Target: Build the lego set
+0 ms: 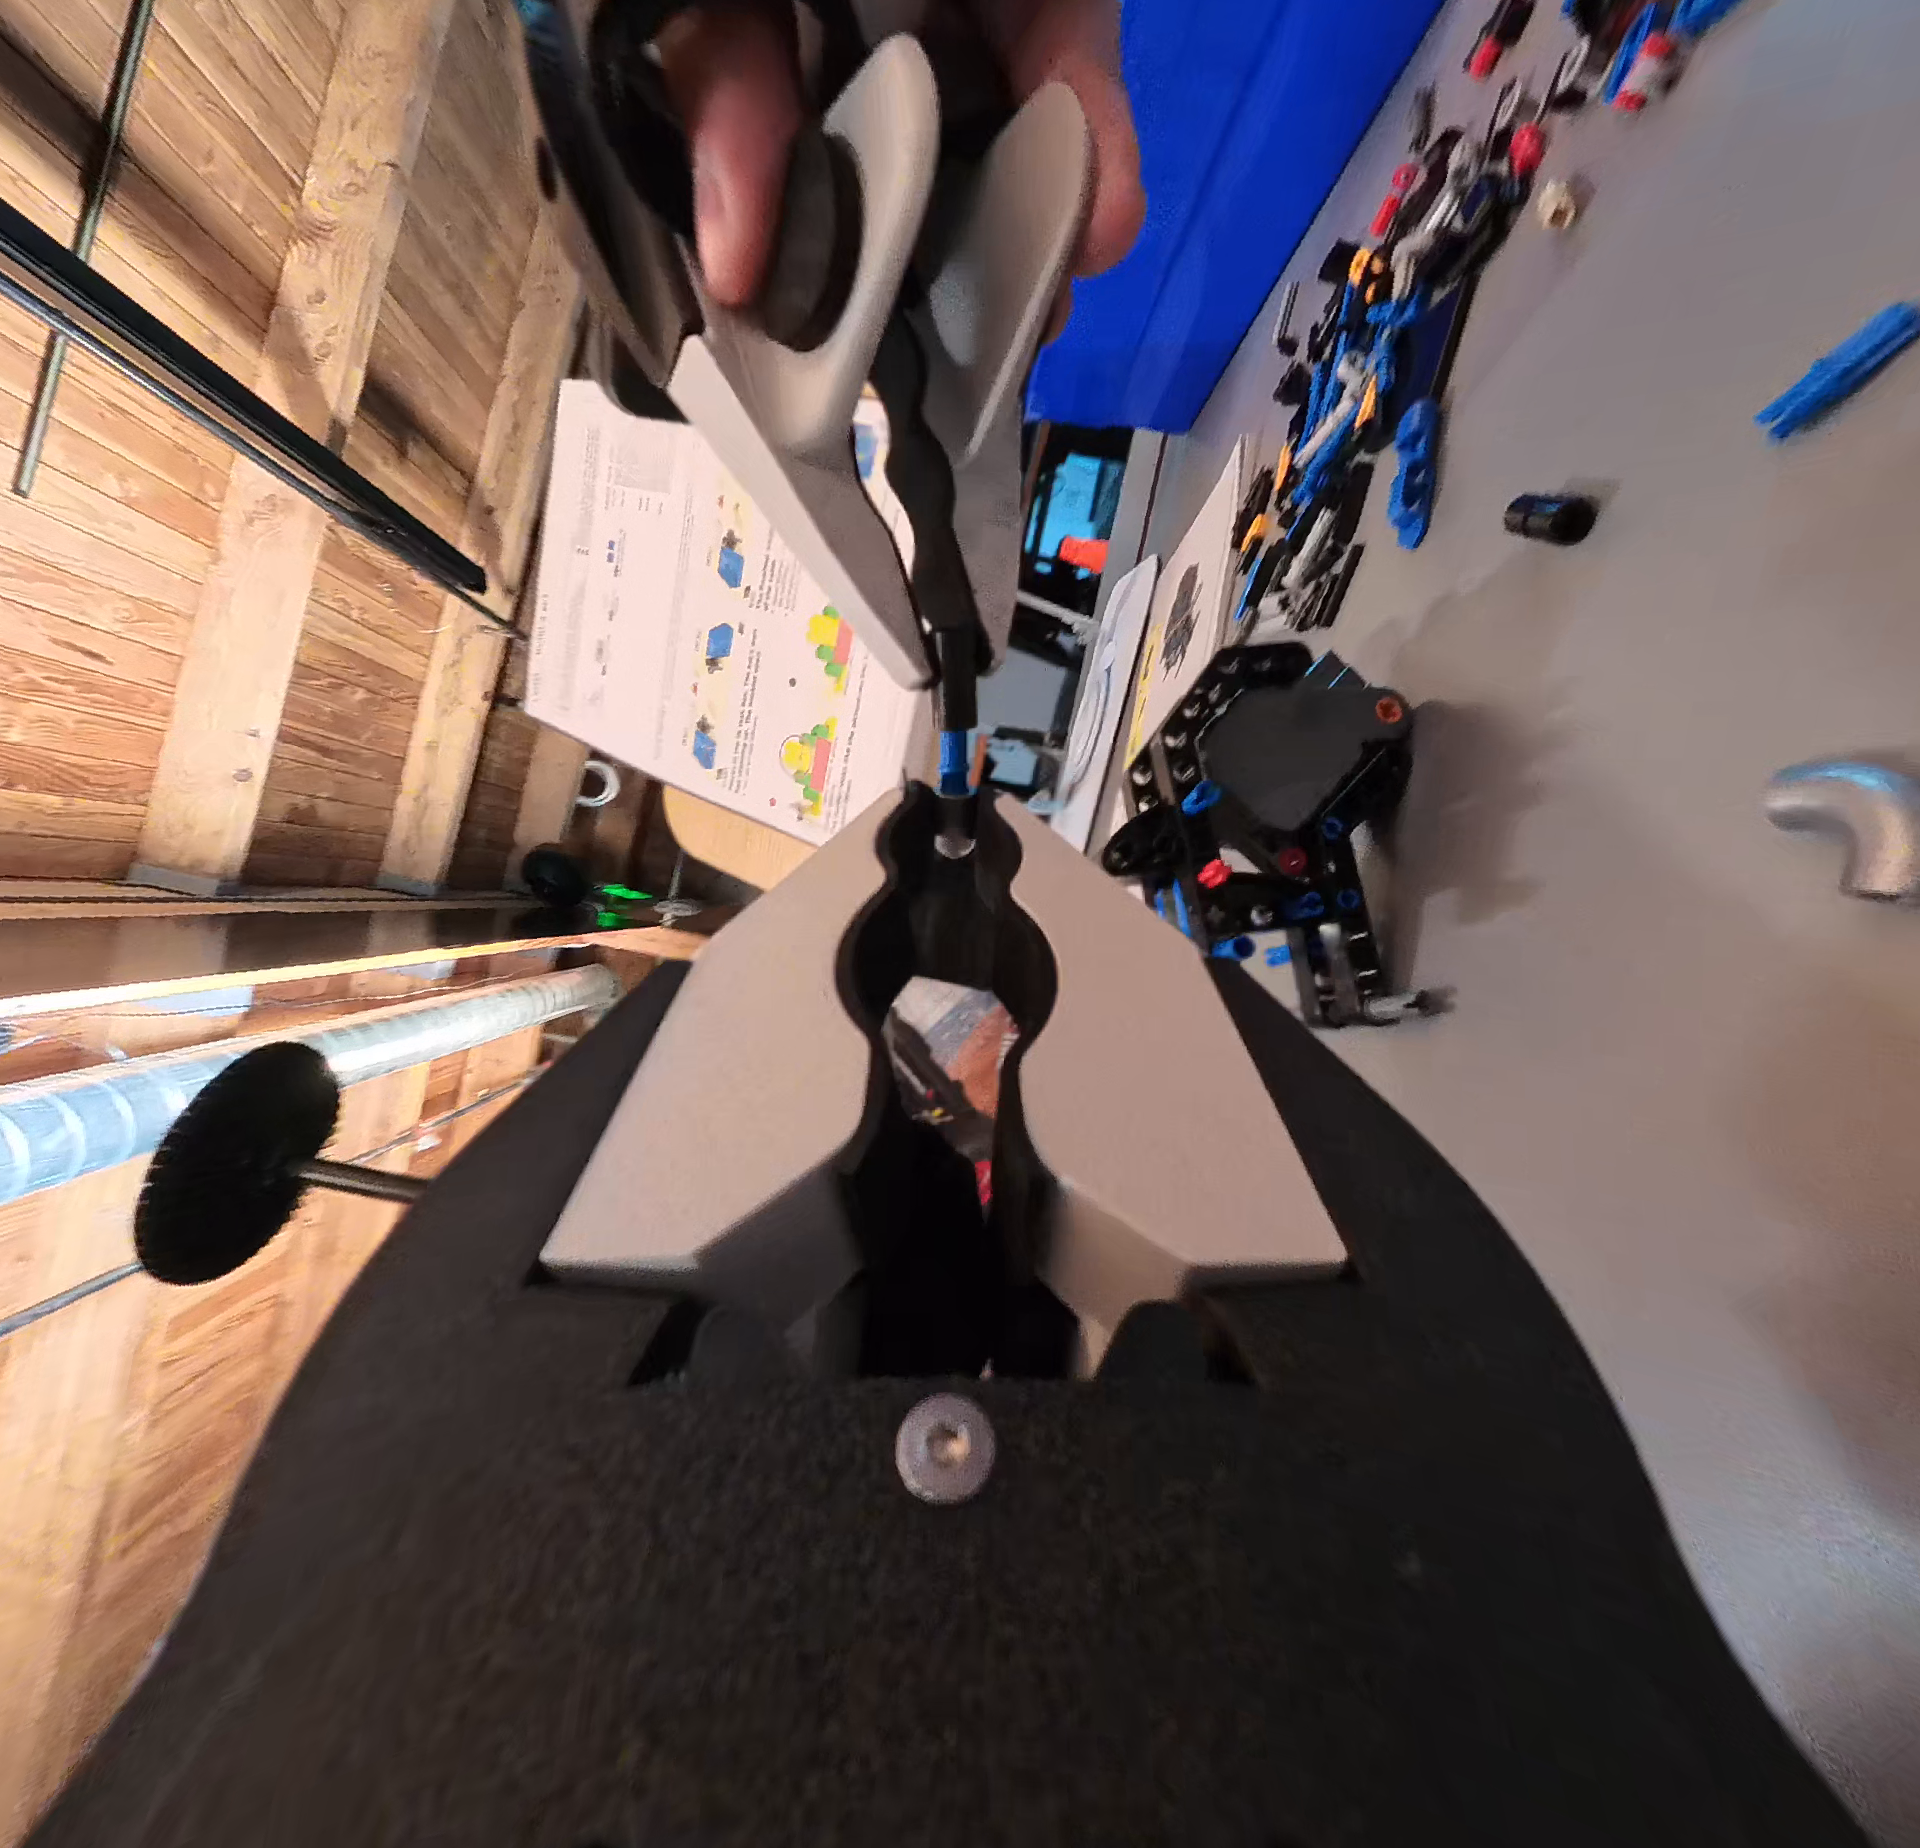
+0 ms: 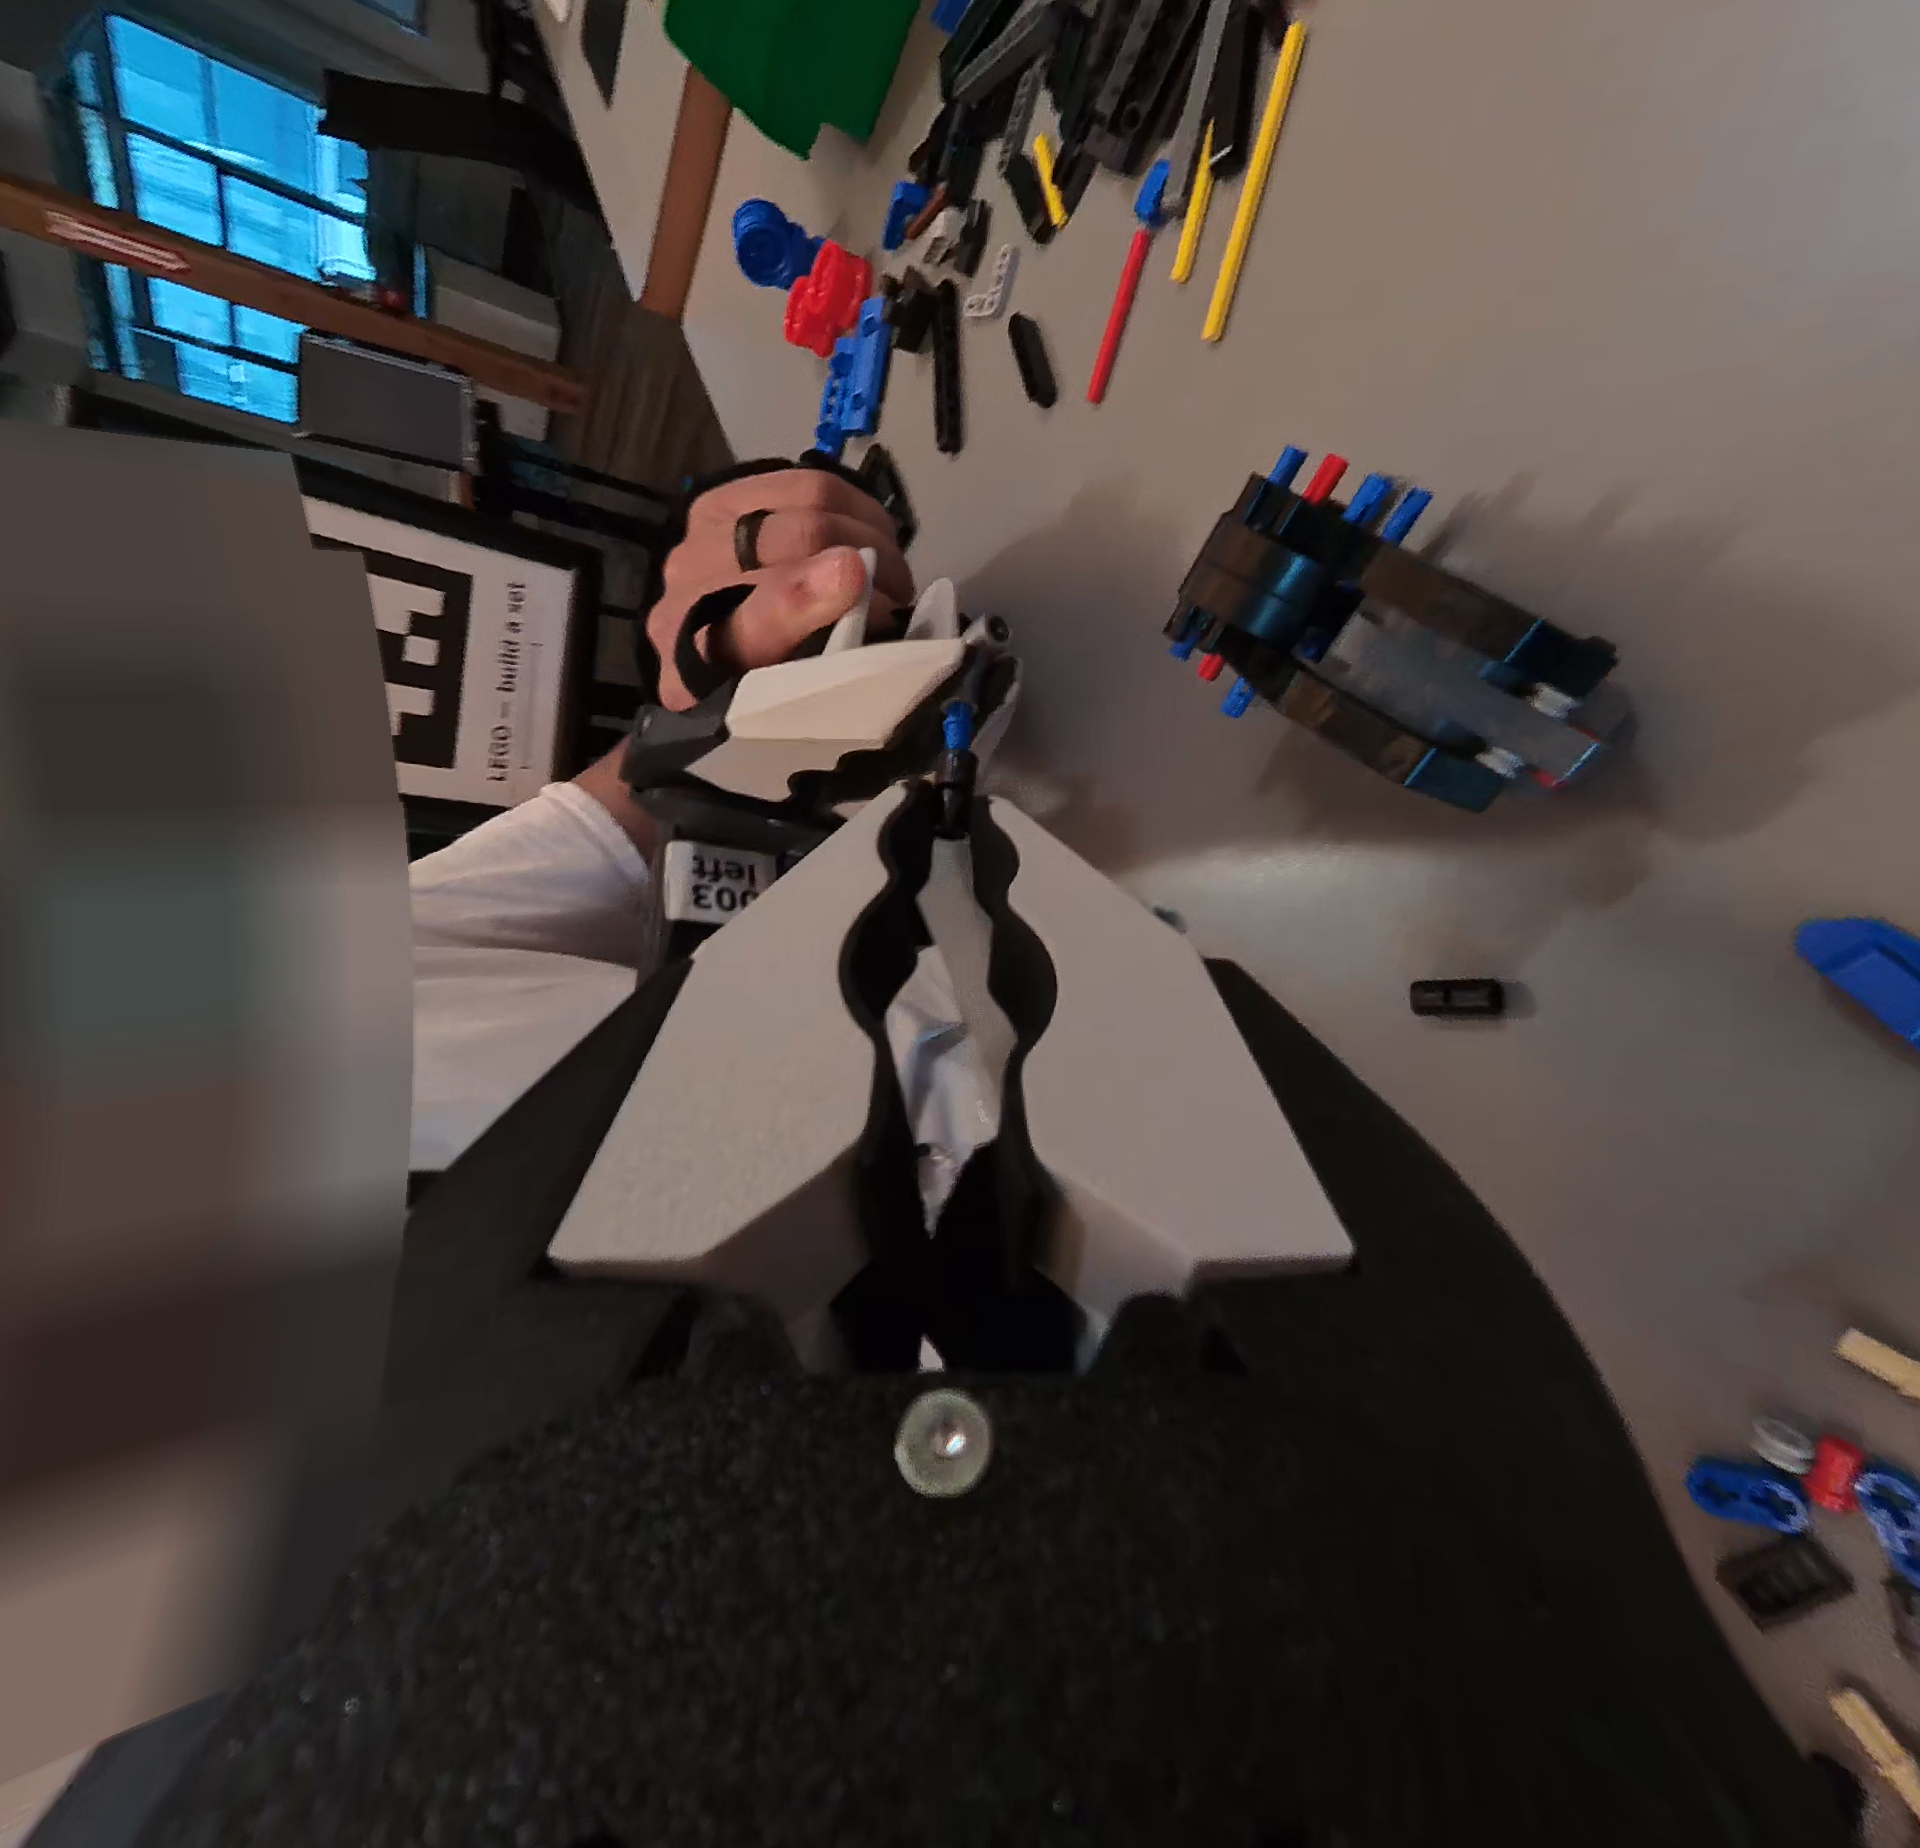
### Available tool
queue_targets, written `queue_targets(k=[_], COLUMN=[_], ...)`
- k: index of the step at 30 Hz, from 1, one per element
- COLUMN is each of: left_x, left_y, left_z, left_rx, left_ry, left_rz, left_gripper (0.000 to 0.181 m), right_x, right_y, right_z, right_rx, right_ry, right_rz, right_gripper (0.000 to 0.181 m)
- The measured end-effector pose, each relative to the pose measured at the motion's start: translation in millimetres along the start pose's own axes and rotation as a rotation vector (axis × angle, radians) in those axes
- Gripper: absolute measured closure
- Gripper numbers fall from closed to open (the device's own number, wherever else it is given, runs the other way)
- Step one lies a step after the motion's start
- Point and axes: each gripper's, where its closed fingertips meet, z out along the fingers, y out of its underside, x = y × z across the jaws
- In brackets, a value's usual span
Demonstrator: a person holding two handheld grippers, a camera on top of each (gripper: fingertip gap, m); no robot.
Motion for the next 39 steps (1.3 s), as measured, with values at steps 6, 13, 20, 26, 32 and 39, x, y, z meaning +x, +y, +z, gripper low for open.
queue_targets(k=[6, 13, 20, 26, 32, 39], left_x=[-1, 8, 13, 20, 20, 20], left_y=[3, 0, -6, -7, 0, -3], left_z=[1, 0, -2, -1, 3, 2], left_rx=[-0.035, -0.017, 0.019, 0.024, -0.046, -0.051], left_ry=[-0.032, -0.018, 0.004, 0.055, 0.015, -0.011], left_rz=[0.071, 0.173, 0.177, 0.136, 0.224, 0.271], left_gripper=[0.176, 0.176, 0.176, 0.176, 0.176, 0.176], right_x=[1, 14, 20, 26, 31, 28], right_y=[1, 4, 7, 8, 4, 10], right_z=[5, 2, -2, -2, 0, 2], right_rx=[0.010, -0.044, -0.211, -0.229, -0.198, -0.163], right_ry=[0.057, 0.215, 0.484, 0.654, 0.779, 0.596], right_rz=[-0.101, -0.337, -0.863, -1.186, -1.135, -0.852], right_gripper=[0.175, 0.175, 0.175, 0.175, 0.175, 0.175])
